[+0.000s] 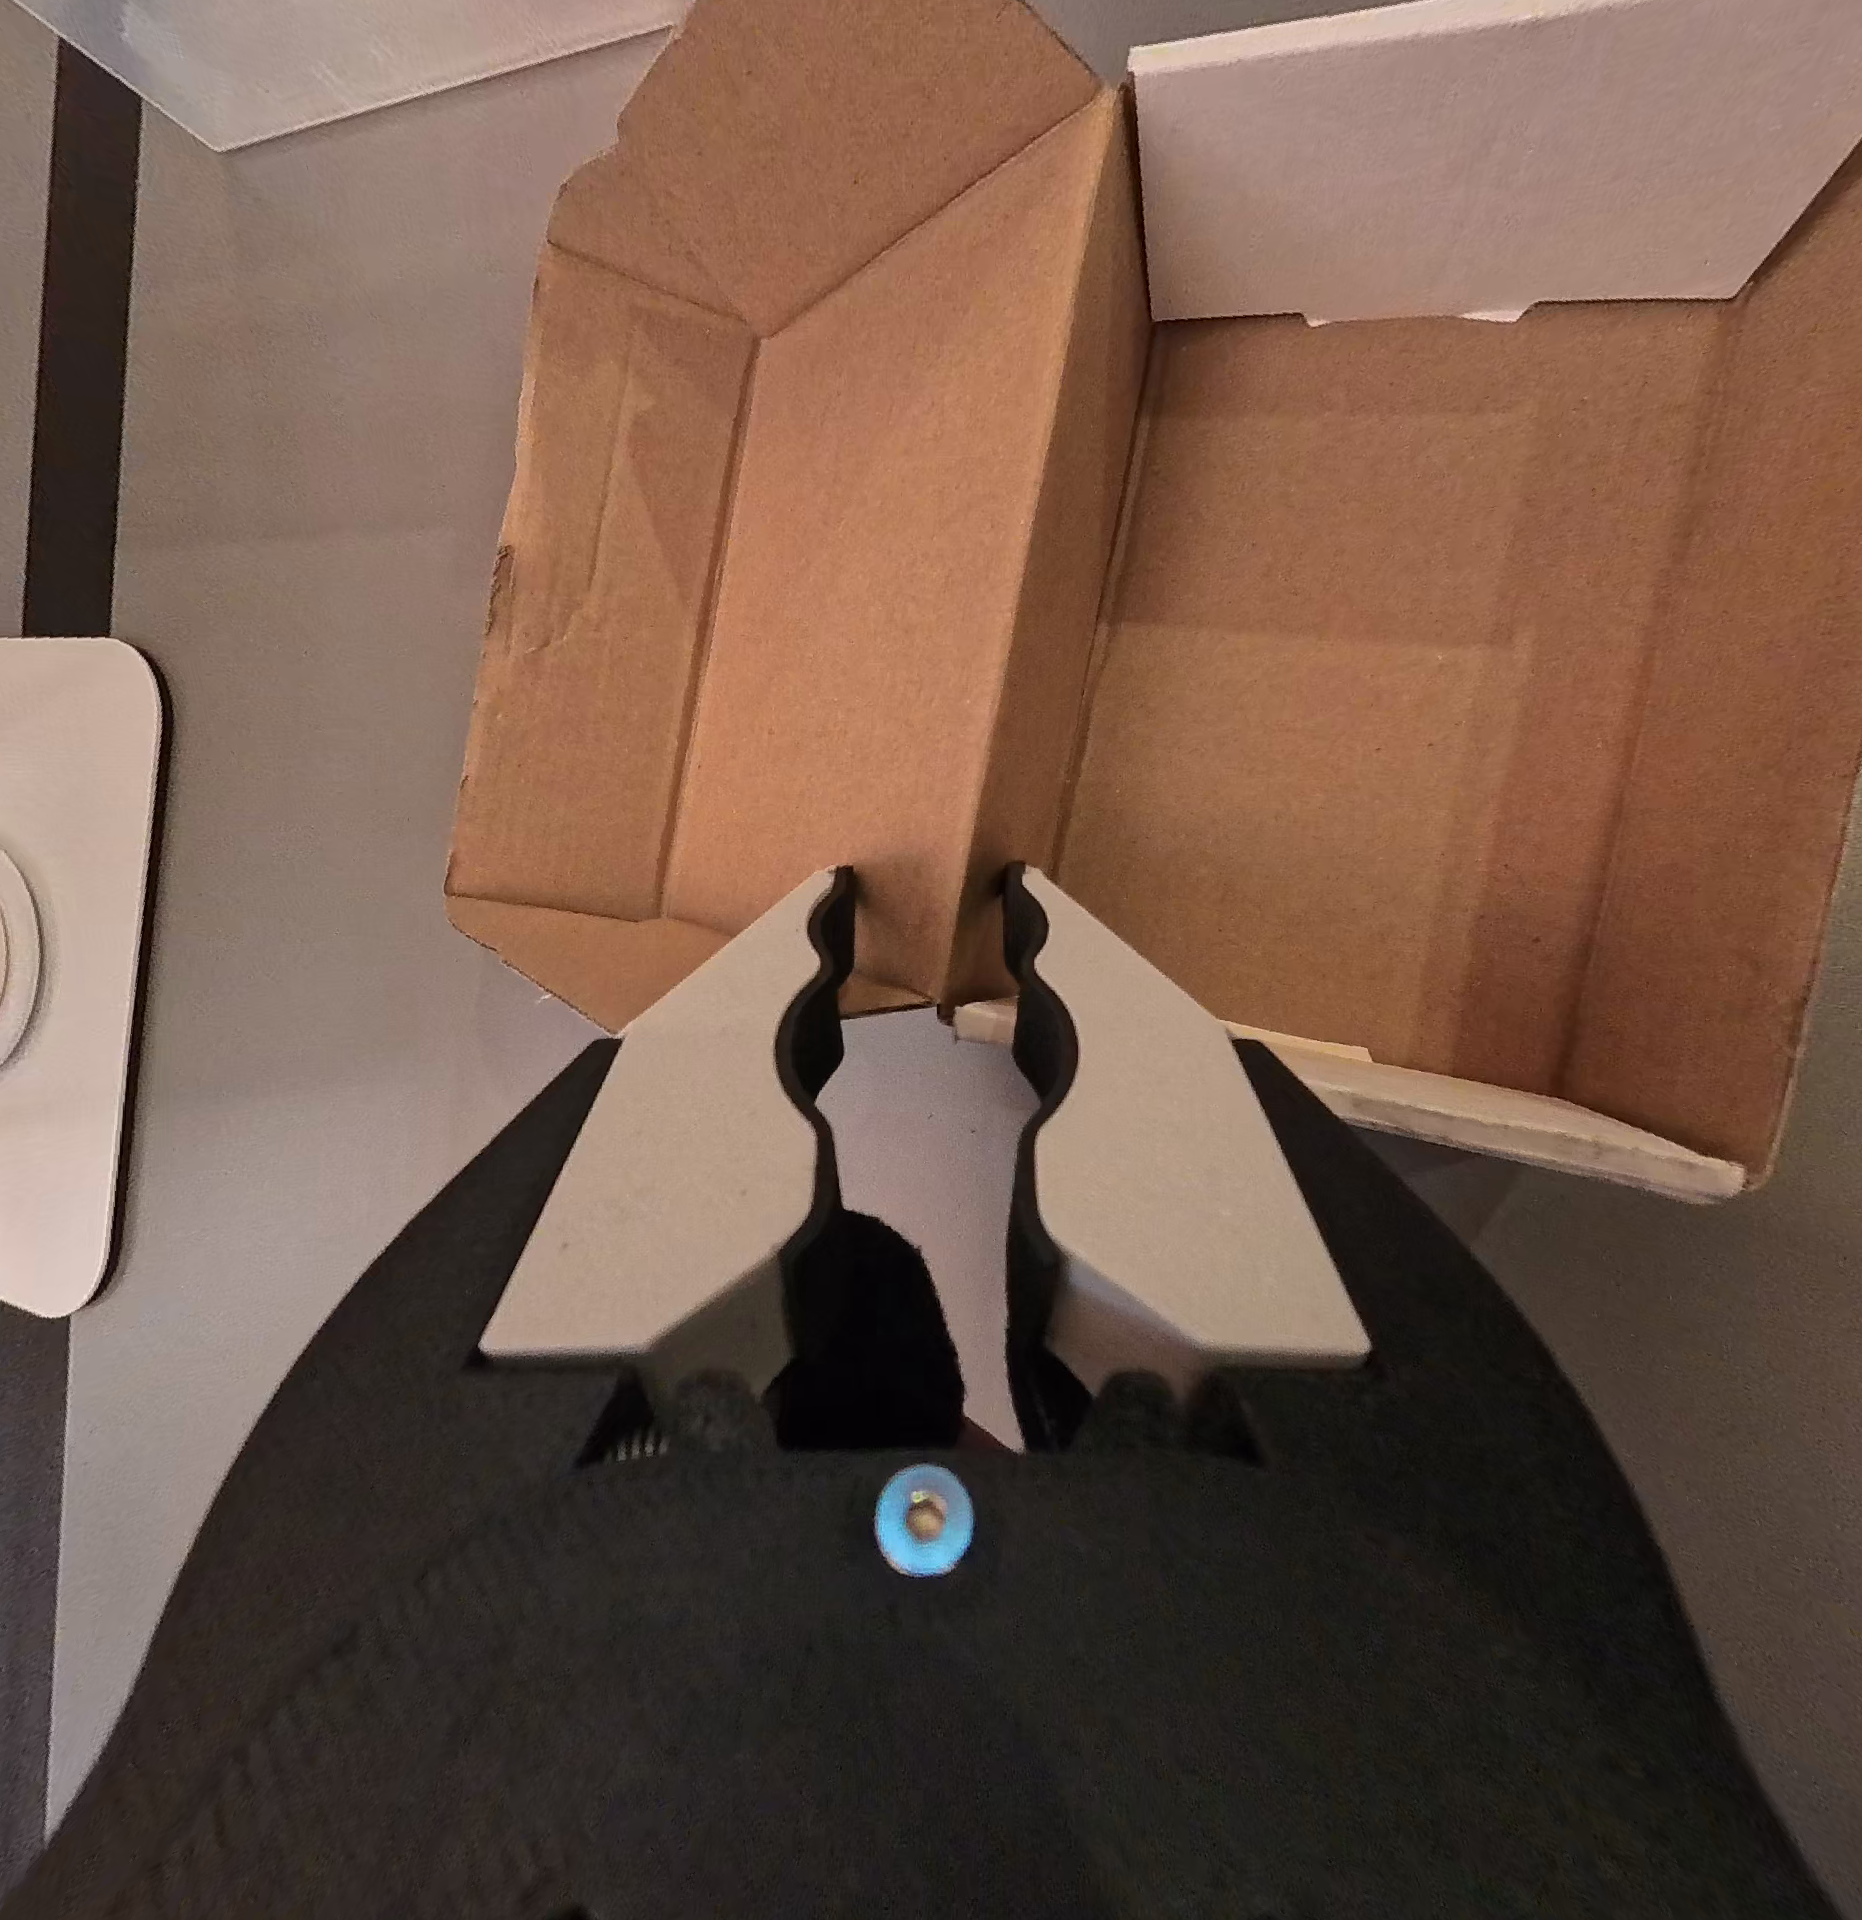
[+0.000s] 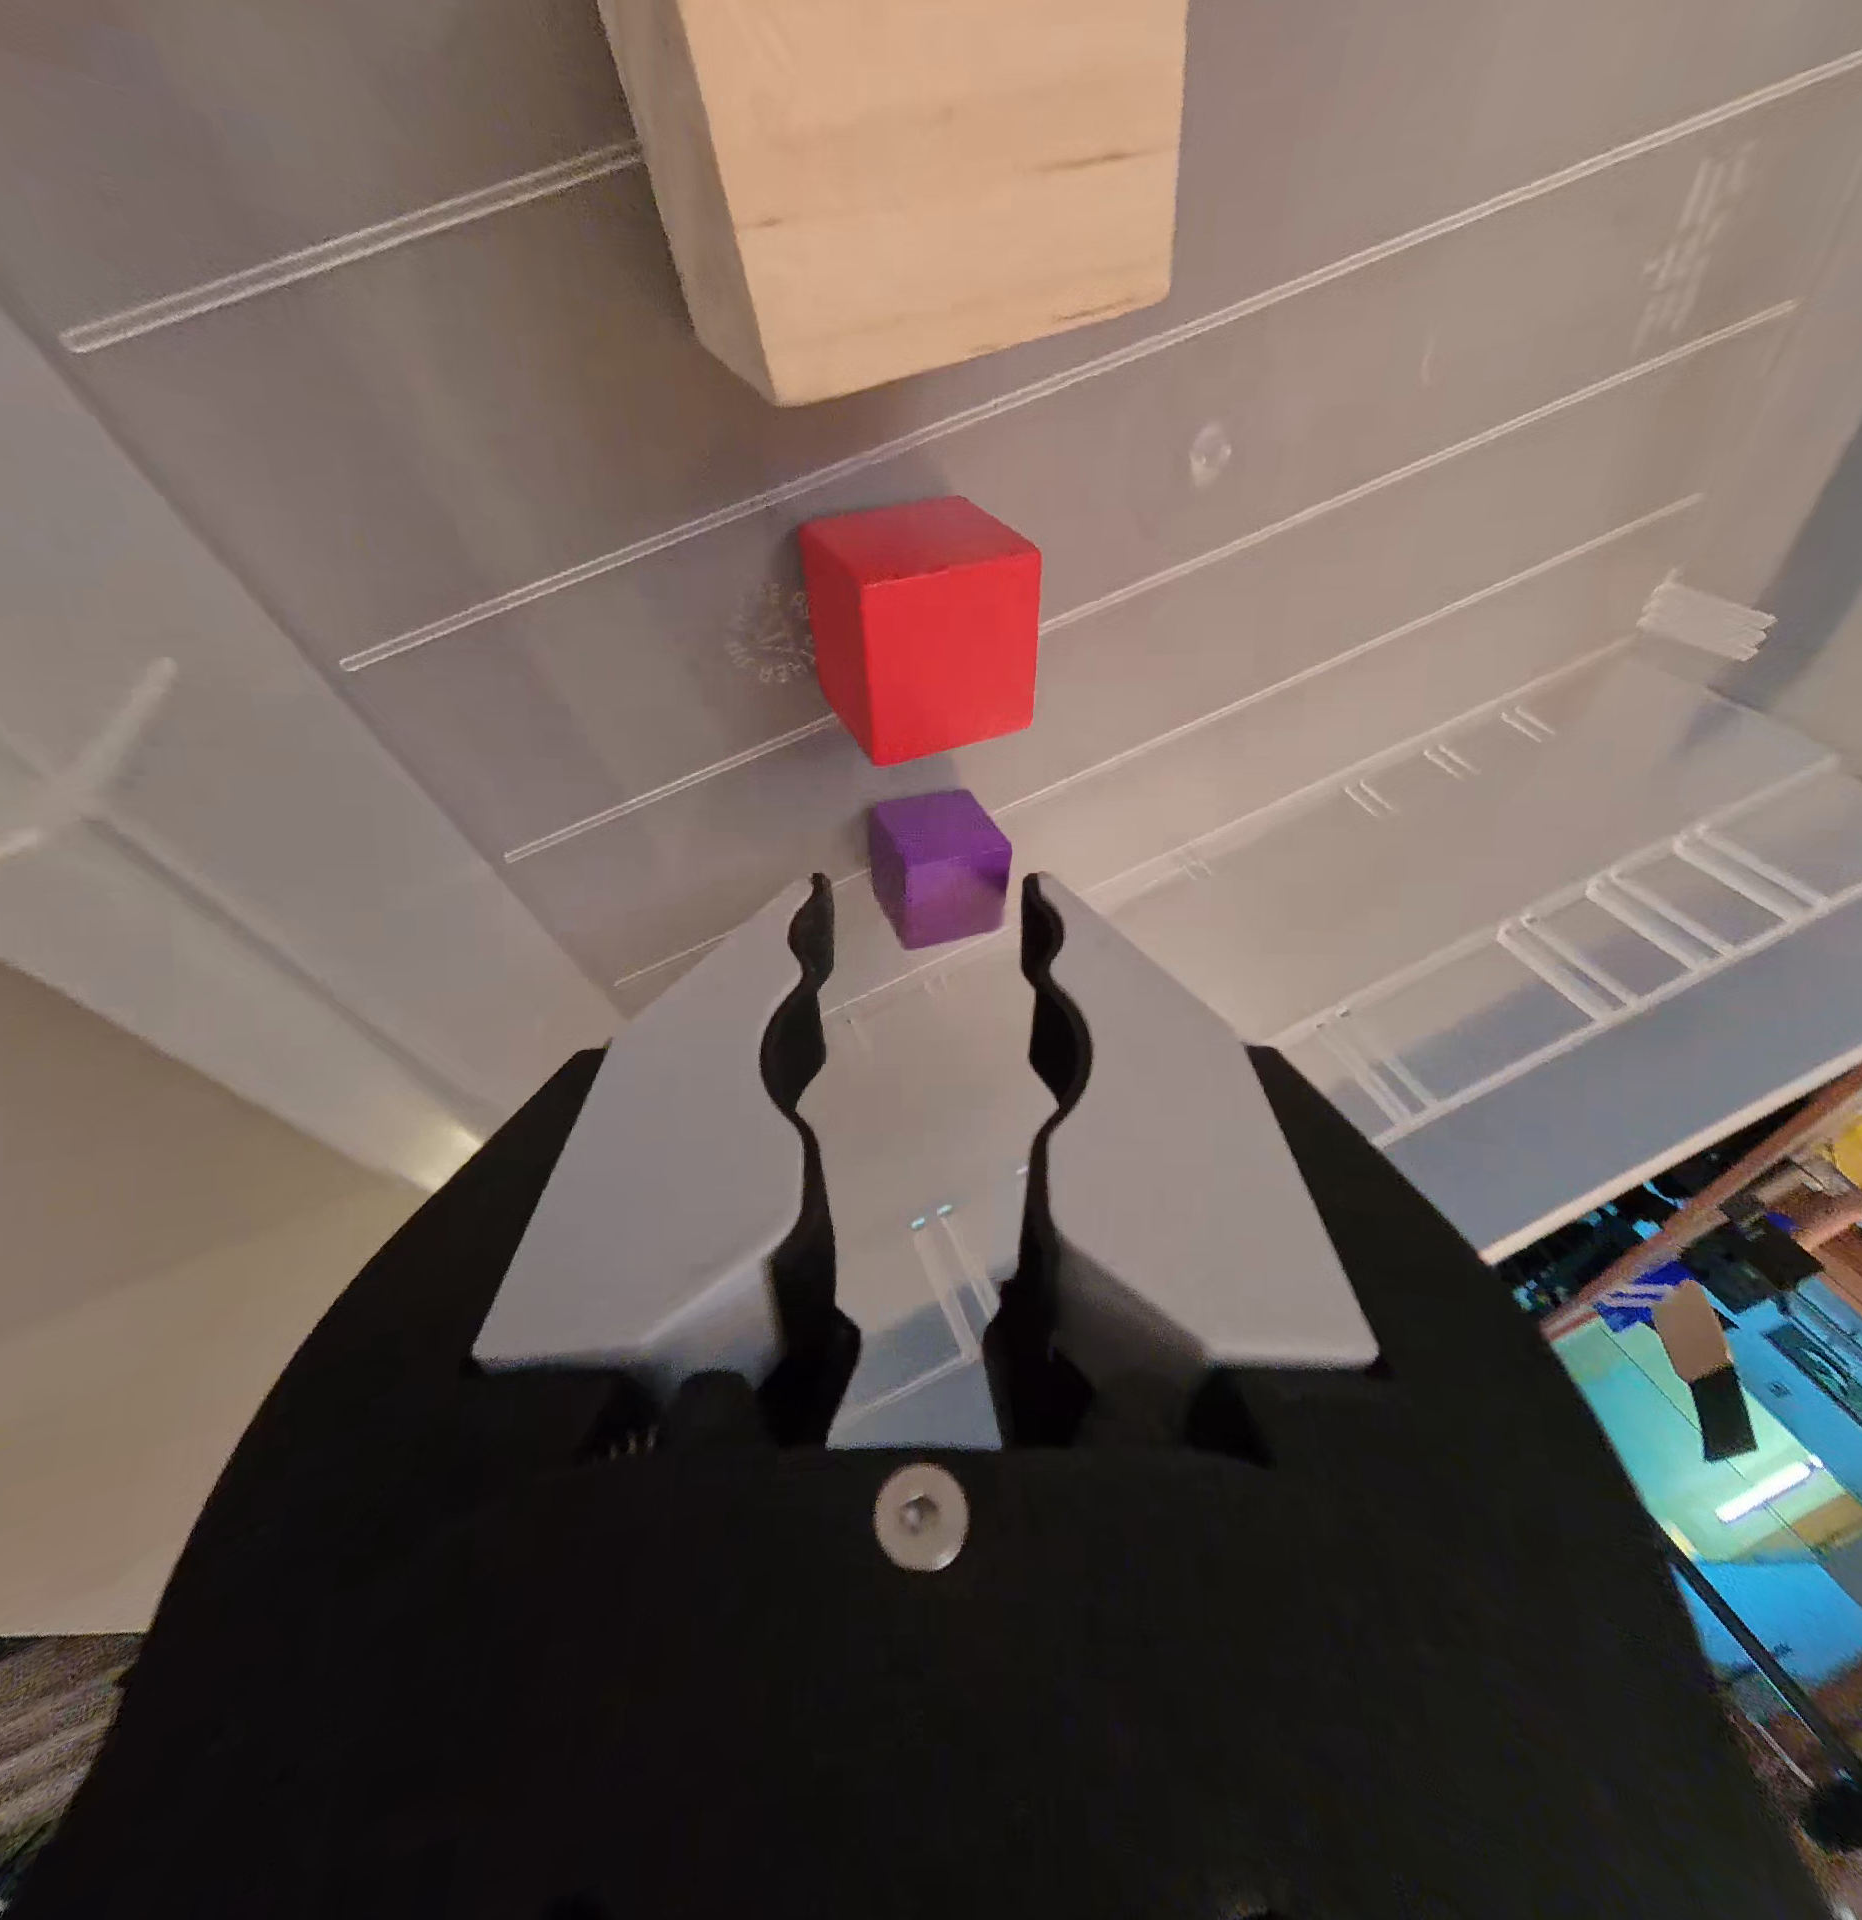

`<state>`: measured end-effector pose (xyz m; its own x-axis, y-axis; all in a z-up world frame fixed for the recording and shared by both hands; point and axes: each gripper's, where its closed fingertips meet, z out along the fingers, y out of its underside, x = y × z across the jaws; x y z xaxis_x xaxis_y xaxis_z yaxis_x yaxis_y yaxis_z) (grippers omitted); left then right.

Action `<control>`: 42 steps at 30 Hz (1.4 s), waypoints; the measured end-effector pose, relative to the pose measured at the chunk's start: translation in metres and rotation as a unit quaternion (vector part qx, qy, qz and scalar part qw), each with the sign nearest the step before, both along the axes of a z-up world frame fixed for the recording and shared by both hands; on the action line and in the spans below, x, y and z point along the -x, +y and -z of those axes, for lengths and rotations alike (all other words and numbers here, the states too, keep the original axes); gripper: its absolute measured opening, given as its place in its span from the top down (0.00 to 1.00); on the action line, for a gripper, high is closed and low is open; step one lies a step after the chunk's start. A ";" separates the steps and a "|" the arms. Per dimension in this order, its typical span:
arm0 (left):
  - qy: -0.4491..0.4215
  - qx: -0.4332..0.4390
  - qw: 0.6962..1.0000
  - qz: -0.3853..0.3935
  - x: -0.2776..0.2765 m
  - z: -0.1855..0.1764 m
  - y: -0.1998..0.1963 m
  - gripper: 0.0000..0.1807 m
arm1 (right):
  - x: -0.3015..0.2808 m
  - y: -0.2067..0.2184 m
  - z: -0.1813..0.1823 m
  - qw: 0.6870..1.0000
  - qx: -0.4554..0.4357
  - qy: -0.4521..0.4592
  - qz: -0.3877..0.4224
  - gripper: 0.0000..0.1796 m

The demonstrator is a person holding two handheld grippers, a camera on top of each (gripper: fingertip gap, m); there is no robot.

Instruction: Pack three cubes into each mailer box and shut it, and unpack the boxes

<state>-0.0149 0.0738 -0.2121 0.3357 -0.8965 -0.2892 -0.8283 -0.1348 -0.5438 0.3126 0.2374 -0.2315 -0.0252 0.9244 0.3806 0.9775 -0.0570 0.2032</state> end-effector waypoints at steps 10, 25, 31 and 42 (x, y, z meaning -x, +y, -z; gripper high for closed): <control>0.011 -0.012 1.000 0.017 0.001 0.000 -0.002 0.86 | 0.121 -0.087 -0.110 0.962 -0.098 0.252 -0.038 0.79; -0.016 -0.008 1.000 -0.002 0.026 -0.003 -0.038 0.85 | 0.247 -0.198 -0.022 0.864 0.098 0.487 0.084 0.82; -0.183 0.011 0.981 -0.058 0.043 -0.041 -0.038 0.71 | 0.254 -0.196 -0.019 0.874 0.075 0.473 0.079 0.84; -0.462 0.171 0.831 -0.258 0.097 -0.042 0.009 0.72 | 0.256 -0.195 -0.018 0.873 0.082 0.475 0.072 0.84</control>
<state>-0.1117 0.0824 -0.1701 0.6389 -0.5404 0.5475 0.1381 -0.6196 -0.7727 0.0571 0.0420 -0.2130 0.3512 0.9359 0.0285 0.6948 -0.2400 -0.6780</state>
